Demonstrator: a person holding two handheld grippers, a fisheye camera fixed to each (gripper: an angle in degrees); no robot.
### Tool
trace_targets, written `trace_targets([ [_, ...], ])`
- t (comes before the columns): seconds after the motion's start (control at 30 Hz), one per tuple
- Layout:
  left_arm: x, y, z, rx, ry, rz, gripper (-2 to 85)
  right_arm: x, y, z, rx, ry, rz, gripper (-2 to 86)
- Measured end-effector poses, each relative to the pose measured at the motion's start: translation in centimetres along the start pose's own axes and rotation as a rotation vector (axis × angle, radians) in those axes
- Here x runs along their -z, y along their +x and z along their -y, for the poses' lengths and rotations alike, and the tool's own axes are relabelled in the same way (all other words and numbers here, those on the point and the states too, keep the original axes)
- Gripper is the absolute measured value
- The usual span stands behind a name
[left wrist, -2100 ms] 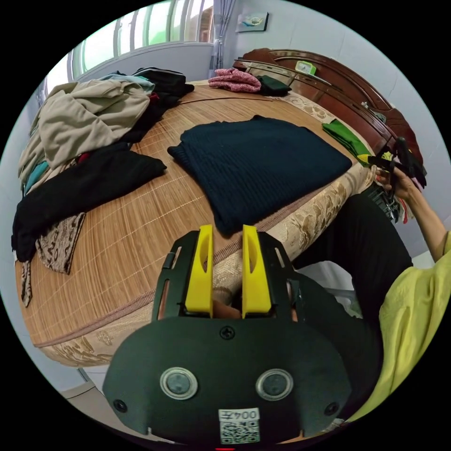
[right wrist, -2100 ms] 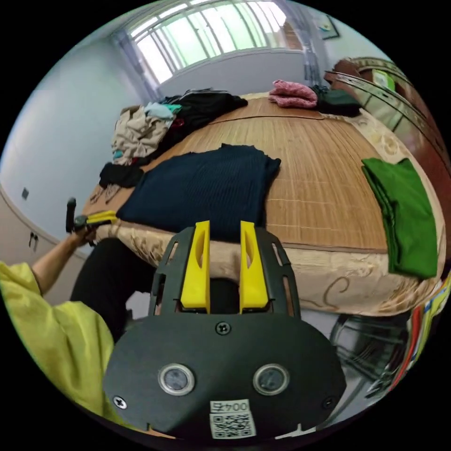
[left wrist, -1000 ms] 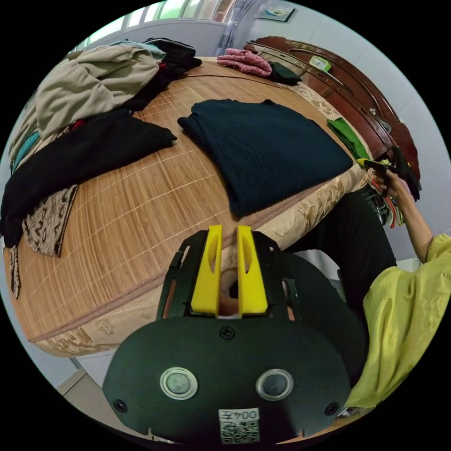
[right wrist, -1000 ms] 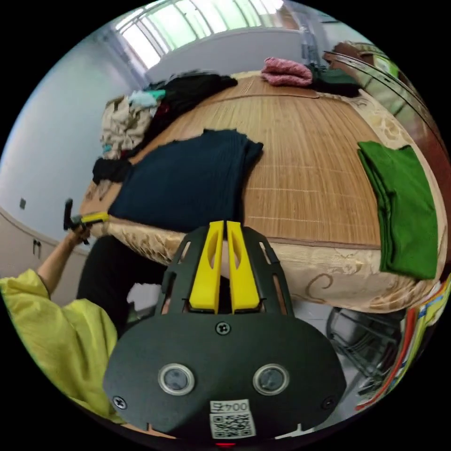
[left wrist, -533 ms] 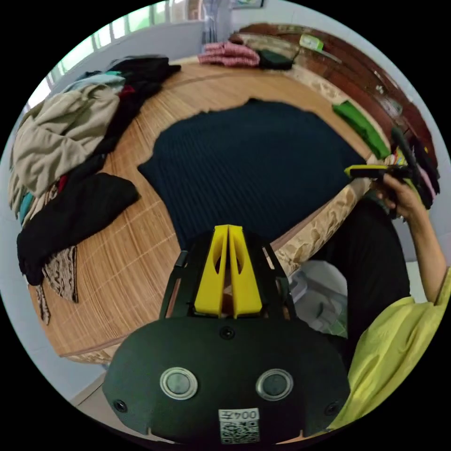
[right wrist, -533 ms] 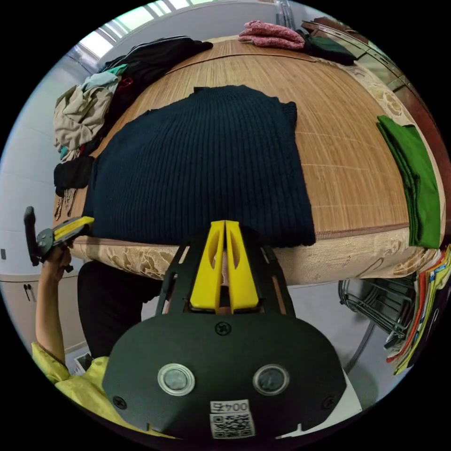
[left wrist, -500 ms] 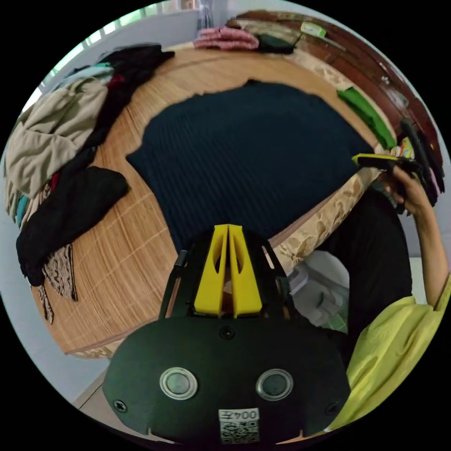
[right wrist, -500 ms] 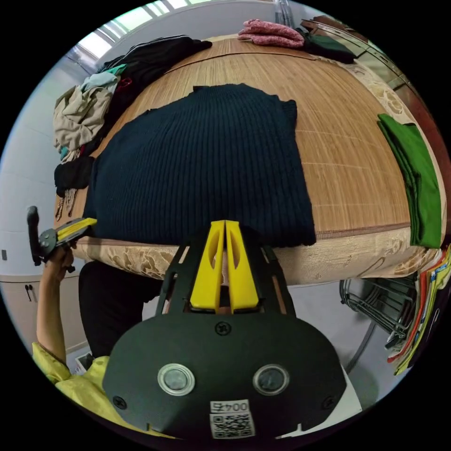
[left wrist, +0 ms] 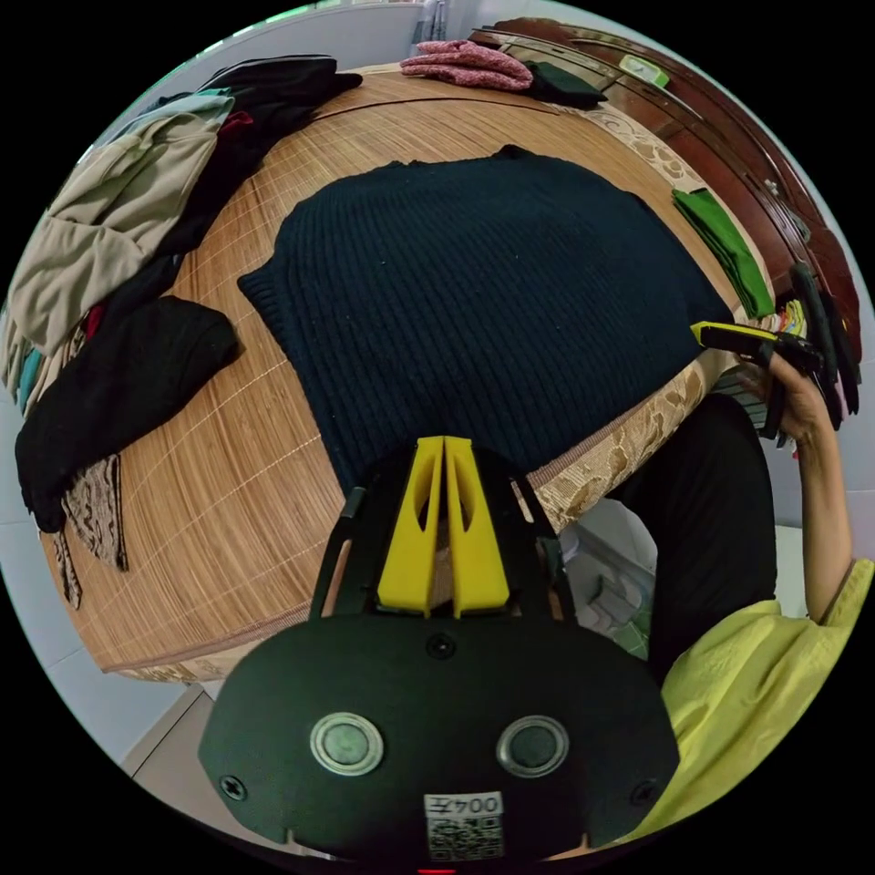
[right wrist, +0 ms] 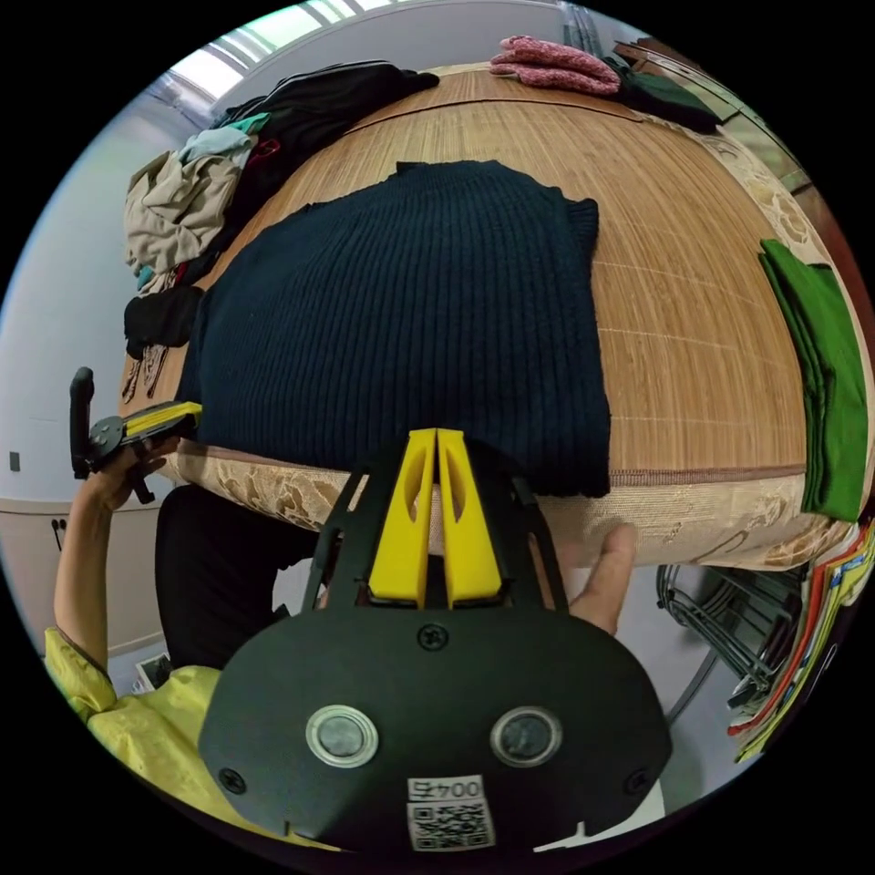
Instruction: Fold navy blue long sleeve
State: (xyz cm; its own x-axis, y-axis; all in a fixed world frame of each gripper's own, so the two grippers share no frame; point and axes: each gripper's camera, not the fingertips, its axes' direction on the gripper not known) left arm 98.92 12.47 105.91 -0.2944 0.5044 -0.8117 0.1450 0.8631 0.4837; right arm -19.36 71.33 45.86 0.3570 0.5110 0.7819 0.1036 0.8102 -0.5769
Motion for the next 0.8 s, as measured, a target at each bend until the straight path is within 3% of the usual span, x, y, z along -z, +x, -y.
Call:
trace_targets([
  [0.8, 4.2, 4.7, 3.7, 0.034, -0.018, 0.002, 0.6, -6.1, -11.9, 8.2, 0.116, 0.008, -0.148, -0.7],
])
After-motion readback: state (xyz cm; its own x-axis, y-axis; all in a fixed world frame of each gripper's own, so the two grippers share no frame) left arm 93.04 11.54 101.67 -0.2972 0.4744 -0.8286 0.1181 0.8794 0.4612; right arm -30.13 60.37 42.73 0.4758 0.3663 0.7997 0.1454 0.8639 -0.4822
